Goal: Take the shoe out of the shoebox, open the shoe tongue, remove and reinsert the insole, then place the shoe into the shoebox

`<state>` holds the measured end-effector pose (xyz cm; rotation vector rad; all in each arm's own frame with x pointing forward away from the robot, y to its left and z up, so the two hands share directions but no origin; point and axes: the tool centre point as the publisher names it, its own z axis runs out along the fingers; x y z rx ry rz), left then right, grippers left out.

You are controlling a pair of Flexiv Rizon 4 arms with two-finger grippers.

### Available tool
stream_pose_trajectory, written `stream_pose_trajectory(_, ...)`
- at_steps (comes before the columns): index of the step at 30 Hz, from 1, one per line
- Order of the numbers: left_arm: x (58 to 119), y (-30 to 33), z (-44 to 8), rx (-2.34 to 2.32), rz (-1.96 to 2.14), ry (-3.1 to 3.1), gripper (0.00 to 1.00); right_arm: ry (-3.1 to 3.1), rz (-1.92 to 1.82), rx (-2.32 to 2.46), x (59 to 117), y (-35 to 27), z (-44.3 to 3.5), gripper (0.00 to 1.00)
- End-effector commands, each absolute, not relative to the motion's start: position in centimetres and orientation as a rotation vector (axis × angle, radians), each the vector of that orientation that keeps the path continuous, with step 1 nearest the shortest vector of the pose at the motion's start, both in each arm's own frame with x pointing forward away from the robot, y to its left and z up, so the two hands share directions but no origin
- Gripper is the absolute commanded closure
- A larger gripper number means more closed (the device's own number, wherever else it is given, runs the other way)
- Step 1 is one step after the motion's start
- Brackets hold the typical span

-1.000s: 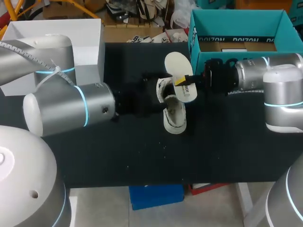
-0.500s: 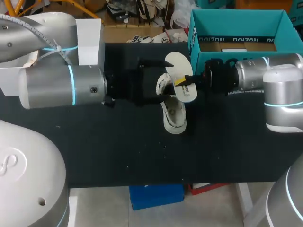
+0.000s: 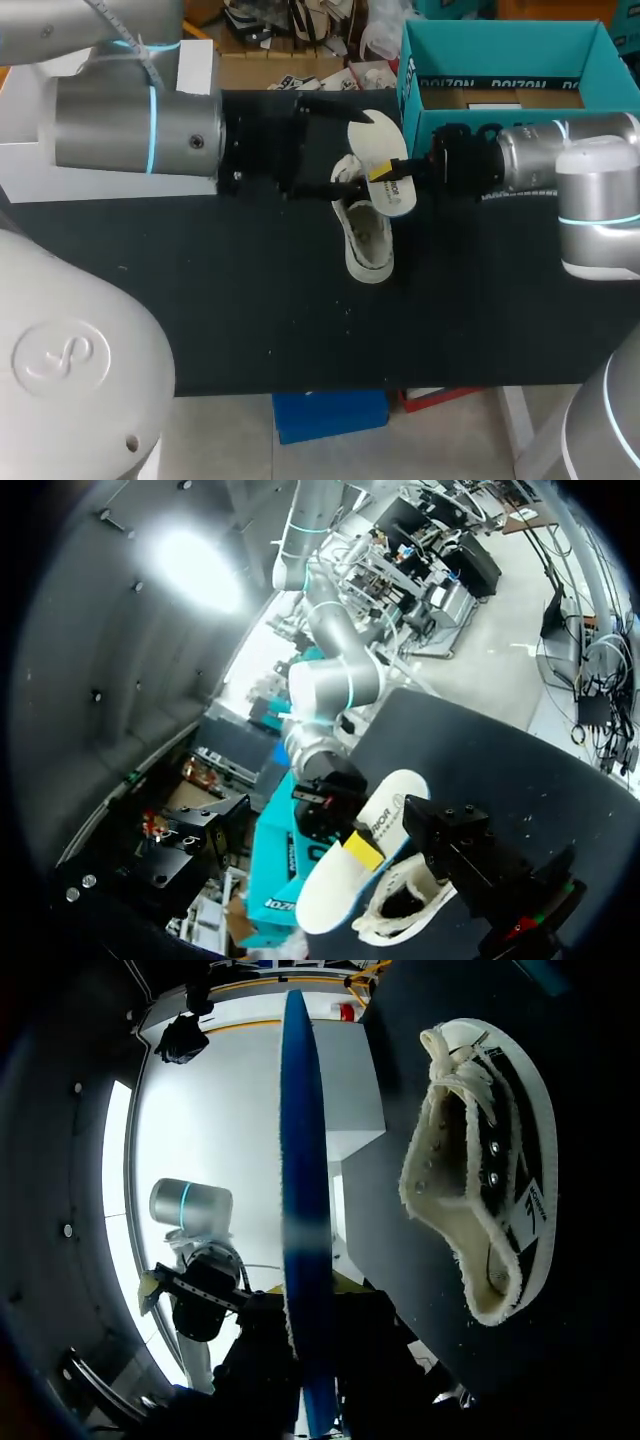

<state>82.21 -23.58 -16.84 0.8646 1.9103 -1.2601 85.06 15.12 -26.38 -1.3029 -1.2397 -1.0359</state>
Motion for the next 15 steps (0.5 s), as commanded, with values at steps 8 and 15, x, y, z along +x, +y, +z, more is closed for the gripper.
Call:
stream_pose_trajectory(8, 83.2, -23.4, -16.8, 0.811, -1.171, 2.048, 0.00, -1.240, -1.038, -1.306, 85.0, 15.3, -26.4, 1.00)
stream_pose_trajectory(15, 83.8, -23.5, -16.3, 0.759, -1.121, 2.098, 0.00, -1.240, -1.038, -1.306, 85.0, 15.3, -26.4, 1.00)
